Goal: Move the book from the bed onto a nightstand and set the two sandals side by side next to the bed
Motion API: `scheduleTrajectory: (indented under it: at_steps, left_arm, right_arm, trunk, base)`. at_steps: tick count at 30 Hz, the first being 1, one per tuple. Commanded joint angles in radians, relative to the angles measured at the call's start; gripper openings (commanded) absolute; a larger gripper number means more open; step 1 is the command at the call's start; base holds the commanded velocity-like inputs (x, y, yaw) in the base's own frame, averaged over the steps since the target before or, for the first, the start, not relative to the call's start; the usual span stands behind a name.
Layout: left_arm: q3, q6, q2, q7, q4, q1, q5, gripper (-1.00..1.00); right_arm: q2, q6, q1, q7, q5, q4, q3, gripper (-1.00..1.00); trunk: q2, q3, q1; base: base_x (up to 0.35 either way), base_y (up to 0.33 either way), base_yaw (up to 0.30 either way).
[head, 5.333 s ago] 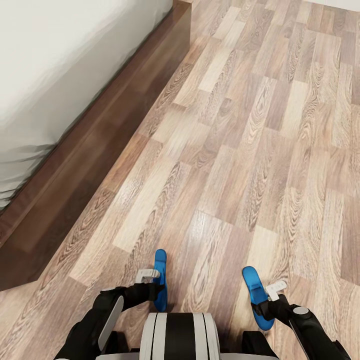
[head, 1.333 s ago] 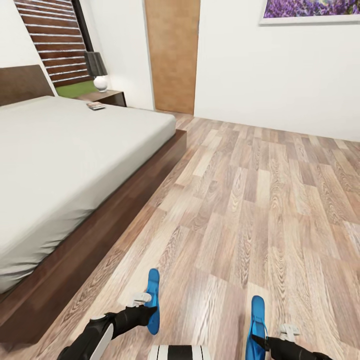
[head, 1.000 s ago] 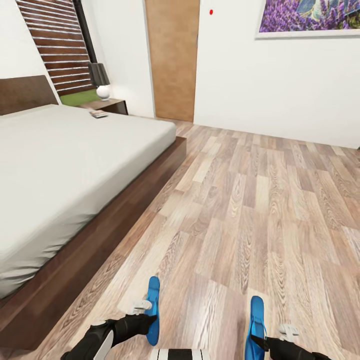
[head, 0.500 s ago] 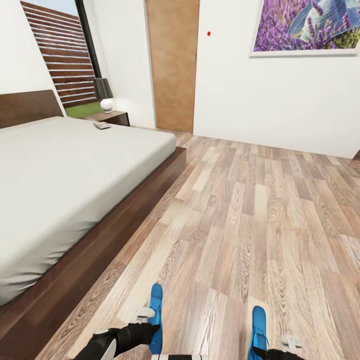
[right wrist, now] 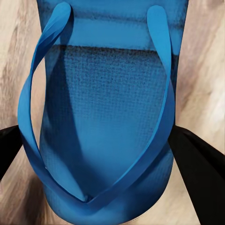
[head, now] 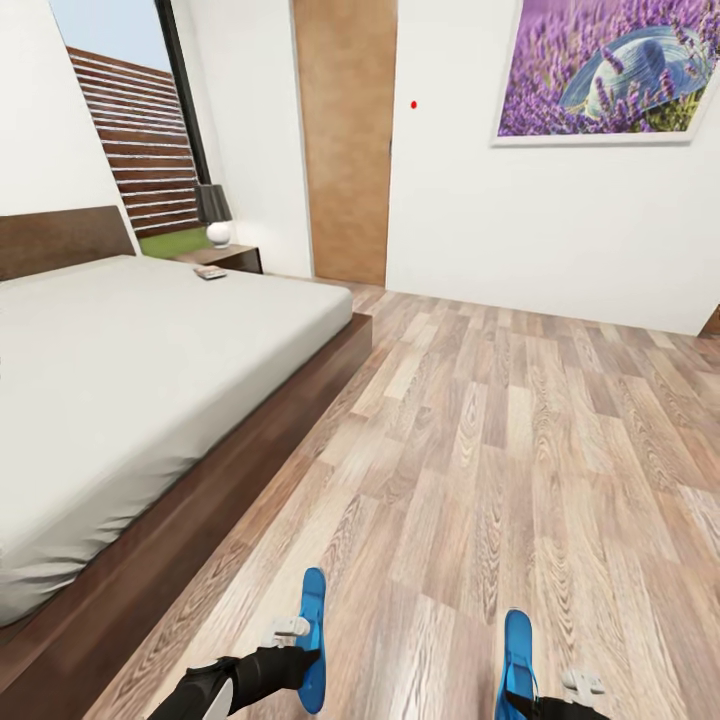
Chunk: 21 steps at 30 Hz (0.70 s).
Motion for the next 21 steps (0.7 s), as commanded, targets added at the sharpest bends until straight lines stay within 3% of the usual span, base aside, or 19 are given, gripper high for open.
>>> scheduleTrajectory:
  at_steps: [1, 21]
  left_arm:
    - [-0.002, 0.009, 0.000, 0.001, -0.001, 0.000, 0.009, -1.00]
    - [-0.002, 0.009, 0.000, 0.000, -0.001, 0.000, 0.009, -1.00]
  right_arm:
    - [0.000, 0.007, 0.000, 0.004, -0.008, 0.000, -0.003, -1.00]
    - [0.001, -0.007, 0.000, 0.004, -0.009, 0.001, -0.003, -1.00]
  trunk:
    - [0.000, 0.003, -0.001]
    - [0.005, 0.080, -0.010]
  base:
    - [0.000, 0.000, 0.000]
    - [0.000, 0.000, 0.000]
